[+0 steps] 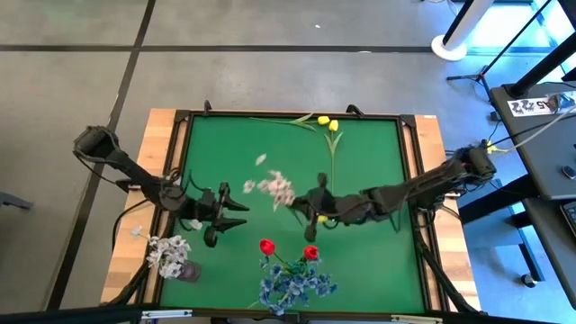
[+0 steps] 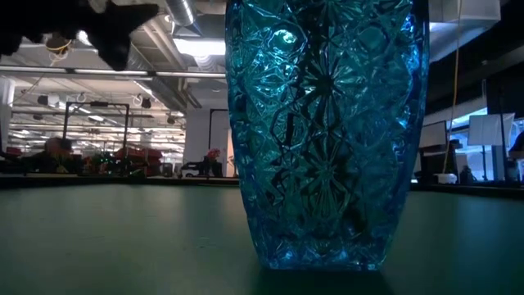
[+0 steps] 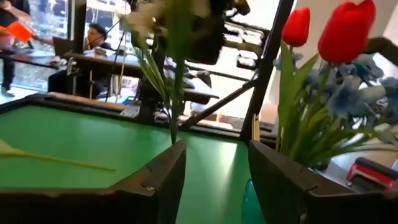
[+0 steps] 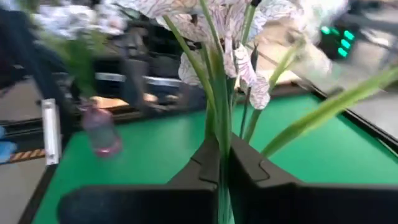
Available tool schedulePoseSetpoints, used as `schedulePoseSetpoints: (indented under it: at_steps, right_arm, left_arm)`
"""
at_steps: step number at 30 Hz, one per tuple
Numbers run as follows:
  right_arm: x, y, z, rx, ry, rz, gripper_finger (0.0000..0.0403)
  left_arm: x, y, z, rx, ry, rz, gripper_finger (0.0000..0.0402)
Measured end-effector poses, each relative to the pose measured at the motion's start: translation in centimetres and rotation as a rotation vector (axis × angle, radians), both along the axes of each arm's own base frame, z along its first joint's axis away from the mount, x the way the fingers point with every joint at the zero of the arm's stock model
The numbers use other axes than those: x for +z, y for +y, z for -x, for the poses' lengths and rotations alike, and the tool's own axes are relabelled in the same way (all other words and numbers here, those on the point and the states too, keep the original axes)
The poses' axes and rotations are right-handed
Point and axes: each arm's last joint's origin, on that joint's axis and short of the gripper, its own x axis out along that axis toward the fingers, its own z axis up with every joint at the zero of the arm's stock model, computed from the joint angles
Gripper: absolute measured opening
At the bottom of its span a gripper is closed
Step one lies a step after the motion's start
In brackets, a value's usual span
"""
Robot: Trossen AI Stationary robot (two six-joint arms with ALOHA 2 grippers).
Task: Sort flowers into vase by color
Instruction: Put the white flower into the purple vase
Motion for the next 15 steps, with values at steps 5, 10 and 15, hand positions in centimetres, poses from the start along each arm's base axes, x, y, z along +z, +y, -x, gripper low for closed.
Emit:
schedulePoseSetpoints:
  at_steps: [5, 10, 15]
  right_arm:
    - [-1.7, 0.6, -2.7, 0.167, -0.13, -0.039, 0.0011]
    - [-2.2, 0.1, -3.7, 0.205, -0.208, -0.043, 0.001]
    - [-2.0, -0.3, -4.0, 0.208, -0.252, -0.017, 0.0006]
  left_arm:
    - [0.1, 0.8, -2.1, 0.004, -0.01, -0.033, 0.0207]
    - [0.7, 0.5, -3.6, -0.053, -0.045, -0.117, 0.0217]
    - [0.9, 0.1, -4.6, -0.066, -0.045, -0.13, 0.0213]
